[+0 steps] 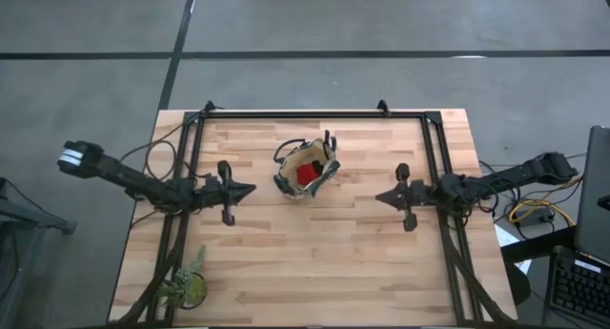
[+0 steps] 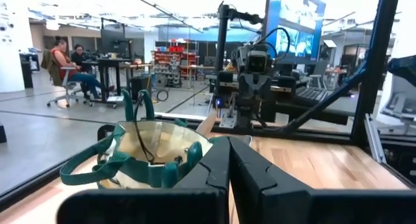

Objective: Pick & Place Garden tools in Gardening bag
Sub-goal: Return to Home Position

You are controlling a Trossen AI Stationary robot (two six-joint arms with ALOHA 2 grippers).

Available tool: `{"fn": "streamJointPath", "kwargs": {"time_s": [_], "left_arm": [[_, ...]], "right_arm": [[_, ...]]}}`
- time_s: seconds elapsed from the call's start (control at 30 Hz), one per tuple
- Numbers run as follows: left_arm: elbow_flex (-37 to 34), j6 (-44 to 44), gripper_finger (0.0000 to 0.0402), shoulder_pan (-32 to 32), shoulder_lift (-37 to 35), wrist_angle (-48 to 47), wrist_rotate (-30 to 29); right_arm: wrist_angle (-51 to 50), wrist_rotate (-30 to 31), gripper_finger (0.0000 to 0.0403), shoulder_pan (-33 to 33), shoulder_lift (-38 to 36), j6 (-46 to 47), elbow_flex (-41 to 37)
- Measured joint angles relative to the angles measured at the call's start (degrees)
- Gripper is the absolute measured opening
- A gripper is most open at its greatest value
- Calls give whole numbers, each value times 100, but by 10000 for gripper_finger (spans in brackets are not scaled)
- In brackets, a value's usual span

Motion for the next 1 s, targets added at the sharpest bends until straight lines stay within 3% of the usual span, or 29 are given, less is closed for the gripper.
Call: {"fn": "streamJointPath", "kwargs": {"time_s": [0.1,0.47,0.8,1.0], "left_arm": [[0,45,9,-2,-285,-323,28],[-4,196,9,-2,-1156,-1480,22],[0,152,10,-2,-1240,-1848,-62],[9,147,10,-2,-1240,-1913,-61]], "right_arm": [[-299,245,8,-12,-234,-244,0],[-1505,229,8,-42,-1219,-447,-9],[-2443,186,8,-37,-2497,-260,-10],[-2474,233,8,-37,-2703,168,-15]]}}
